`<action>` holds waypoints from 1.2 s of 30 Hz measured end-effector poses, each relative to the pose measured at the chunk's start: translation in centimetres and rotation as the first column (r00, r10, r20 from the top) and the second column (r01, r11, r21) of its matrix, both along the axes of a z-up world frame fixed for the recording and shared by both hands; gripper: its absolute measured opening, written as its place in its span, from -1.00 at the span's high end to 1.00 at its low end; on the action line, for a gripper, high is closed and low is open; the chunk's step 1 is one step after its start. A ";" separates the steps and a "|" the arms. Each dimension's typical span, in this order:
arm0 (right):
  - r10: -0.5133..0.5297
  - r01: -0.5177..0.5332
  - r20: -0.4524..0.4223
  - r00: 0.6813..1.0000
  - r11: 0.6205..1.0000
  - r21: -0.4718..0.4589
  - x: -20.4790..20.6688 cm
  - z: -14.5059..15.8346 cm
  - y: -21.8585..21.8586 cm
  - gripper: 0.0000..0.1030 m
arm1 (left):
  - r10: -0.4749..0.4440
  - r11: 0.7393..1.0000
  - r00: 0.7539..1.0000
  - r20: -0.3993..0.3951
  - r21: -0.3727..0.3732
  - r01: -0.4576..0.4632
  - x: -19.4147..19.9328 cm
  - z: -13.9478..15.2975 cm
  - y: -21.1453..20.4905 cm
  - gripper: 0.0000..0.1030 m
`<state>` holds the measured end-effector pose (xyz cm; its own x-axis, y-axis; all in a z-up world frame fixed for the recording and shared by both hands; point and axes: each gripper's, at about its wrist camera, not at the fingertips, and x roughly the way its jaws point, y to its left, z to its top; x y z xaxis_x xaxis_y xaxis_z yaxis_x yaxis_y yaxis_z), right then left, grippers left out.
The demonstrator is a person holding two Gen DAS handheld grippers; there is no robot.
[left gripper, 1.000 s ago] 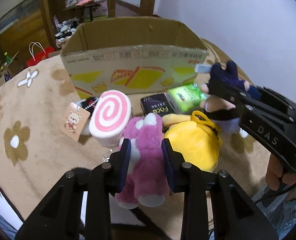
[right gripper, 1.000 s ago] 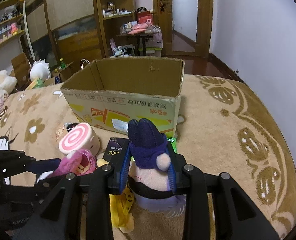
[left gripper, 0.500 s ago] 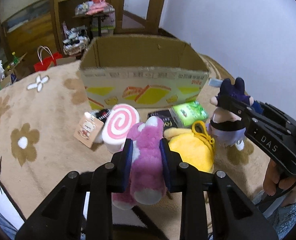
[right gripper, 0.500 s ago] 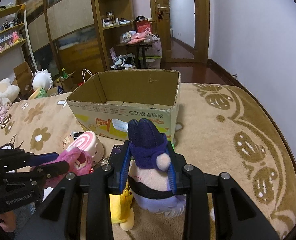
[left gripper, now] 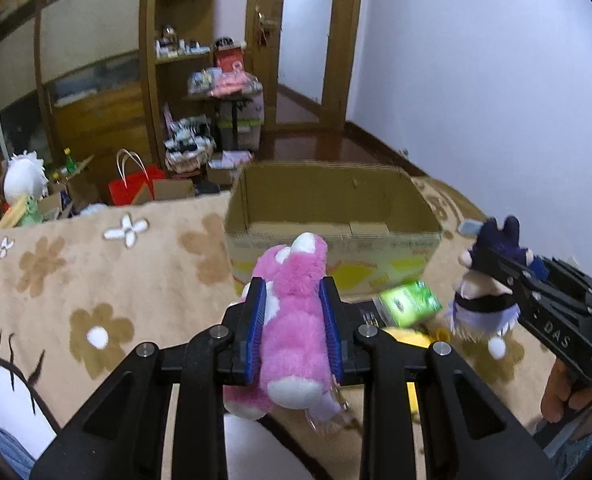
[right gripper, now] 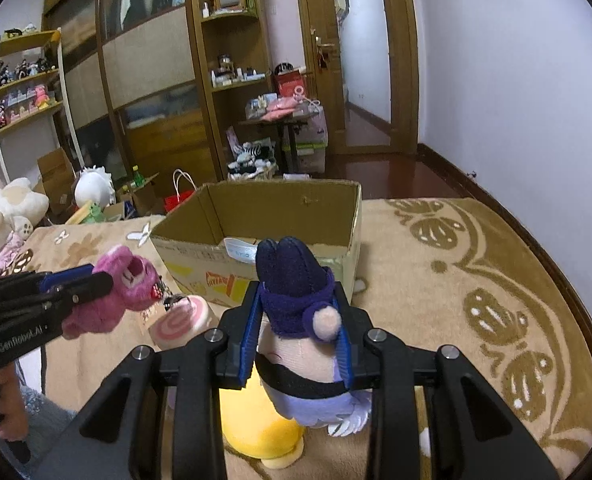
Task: Organize soft objects
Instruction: 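Carry the pink bear with the left tool over the box while the right tool carries the doll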
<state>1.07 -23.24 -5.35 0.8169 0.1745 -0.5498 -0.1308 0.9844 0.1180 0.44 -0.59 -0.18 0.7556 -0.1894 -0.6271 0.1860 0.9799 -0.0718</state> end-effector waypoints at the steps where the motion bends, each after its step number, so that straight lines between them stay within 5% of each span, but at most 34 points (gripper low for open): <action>1: 0.000 0.000 0.010 1.000 1.000 0.001 0.0 0.2 0.0 0.34 | 0.008 1.000 1.000 0.017 0.001 -0.008 0.1 0.4 0.1 0.50; 18: -0.045 0.055 0.171 0.984 0.997 -0.052 0.5 4.0 1.0 0.34 | 0.021 0.998 0.984 0.175 0.059 -0.032 1.9 3.3 -0.1 0.50; 36: -0.072 0.085 0.222 0.972 0.995 -0.052 4.7 4.6 0.6 0.34 | 0.018 0.999 0.975 0.221 0.046 -0.028 7.3 4.5 0.1 0.50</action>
